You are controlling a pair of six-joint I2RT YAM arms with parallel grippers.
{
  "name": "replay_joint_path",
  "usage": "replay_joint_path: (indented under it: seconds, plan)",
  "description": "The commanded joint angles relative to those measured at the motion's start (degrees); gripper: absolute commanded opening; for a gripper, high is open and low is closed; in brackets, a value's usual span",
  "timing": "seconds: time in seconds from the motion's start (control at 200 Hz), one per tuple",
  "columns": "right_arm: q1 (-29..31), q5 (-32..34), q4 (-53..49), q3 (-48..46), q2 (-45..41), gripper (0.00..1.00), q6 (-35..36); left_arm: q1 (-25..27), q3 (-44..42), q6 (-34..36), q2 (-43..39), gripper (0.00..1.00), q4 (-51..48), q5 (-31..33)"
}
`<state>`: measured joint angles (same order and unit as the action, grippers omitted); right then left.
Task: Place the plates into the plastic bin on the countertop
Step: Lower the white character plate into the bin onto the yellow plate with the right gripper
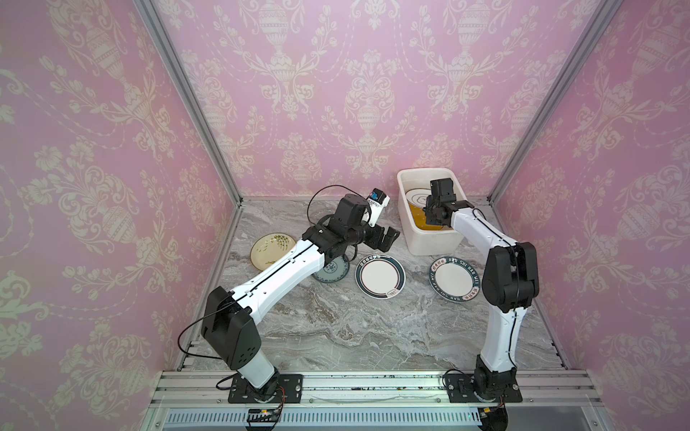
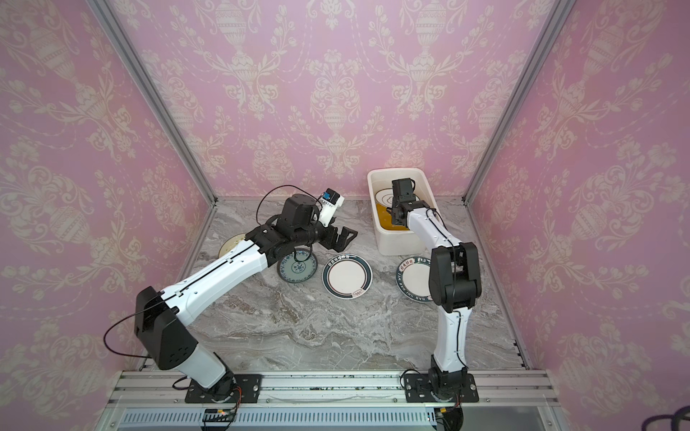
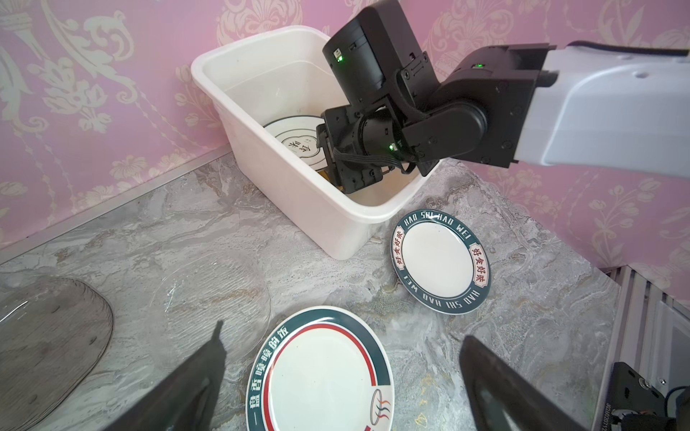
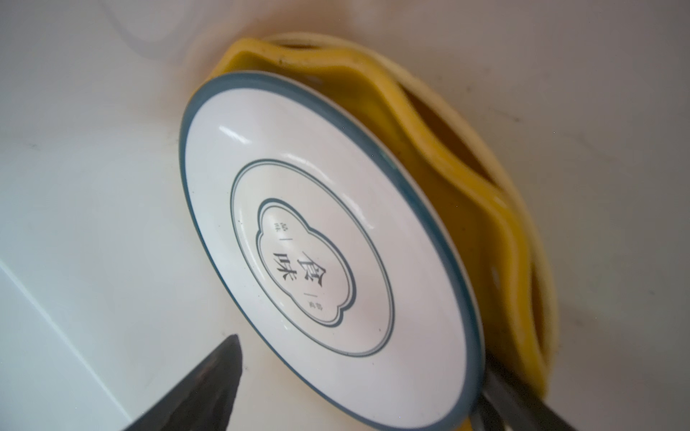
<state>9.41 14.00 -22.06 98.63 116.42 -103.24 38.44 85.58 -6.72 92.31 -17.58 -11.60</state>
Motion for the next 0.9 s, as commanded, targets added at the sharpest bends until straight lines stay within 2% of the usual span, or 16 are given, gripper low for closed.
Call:
replay_joint_path:
  seconds: [0.0,0.635,0.896]
  plan:
    - [0.74,3.47,-1.49,3.84,1.40,0.00,-3.64,0.41,-1.33,2.00,-2.02,0.99,1.10,1.32]
    - [0.27,2.19,-1.54,6.32,7.63,0.02,-5.02,0.32,1.26,1.88,0.12,0.99,-1.58,1.51]
    - [-0.57,0.76,0.23,3.79,8.89,0.08,-5.45,0.27,3.77,1.74,1.09,0.99,-3.82,1.40]
